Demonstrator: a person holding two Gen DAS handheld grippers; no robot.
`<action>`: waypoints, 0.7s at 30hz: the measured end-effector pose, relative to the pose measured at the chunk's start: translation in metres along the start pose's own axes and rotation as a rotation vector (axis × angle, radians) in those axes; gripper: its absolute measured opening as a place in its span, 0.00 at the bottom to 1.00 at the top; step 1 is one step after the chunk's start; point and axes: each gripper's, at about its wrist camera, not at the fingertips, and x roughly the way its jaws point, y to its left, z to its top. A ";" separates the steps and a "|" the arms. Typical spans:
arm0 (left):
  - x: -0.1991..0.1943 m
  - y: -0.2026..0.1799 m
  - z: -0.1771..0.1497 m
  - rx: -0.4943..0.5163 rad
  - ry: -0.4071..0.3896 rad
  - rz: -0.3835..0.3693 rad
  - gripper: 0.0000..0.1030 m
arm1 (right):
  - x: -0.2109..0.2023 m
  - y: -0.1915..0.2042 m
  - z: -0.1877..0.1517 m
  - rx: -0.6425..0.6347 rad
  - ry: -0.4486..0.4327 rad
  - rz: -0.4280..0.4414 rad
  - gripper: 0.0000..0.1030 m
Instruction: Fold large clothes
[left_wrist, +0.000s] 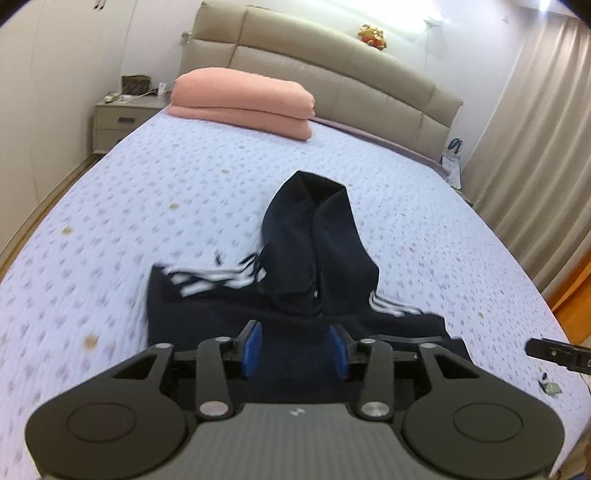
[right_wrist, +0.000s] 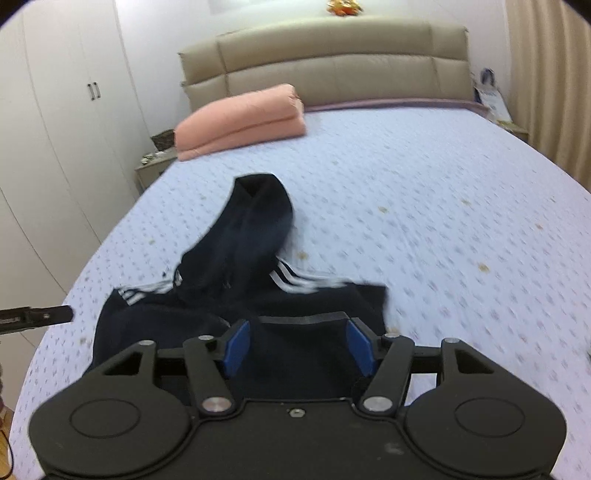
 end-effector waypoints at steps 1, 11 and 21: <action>0.015 0.001 0.005 -0.003 -0.012 -0.002 0.42 | 0.011 0.003 0.004 -0.003 -0.010 0.006 0.77; 0.167 0.047 0.050 -0.144 -0.030 -0.073 0.39 | 0.202 -0.002 0.039 0.176 -0.108 0.169 0.80; 0.261 0.046 0.162 -0.236 0.077 -0.014 0.50 | 0.270 -0.019 0.131 0.223 0.026 0.149 0.85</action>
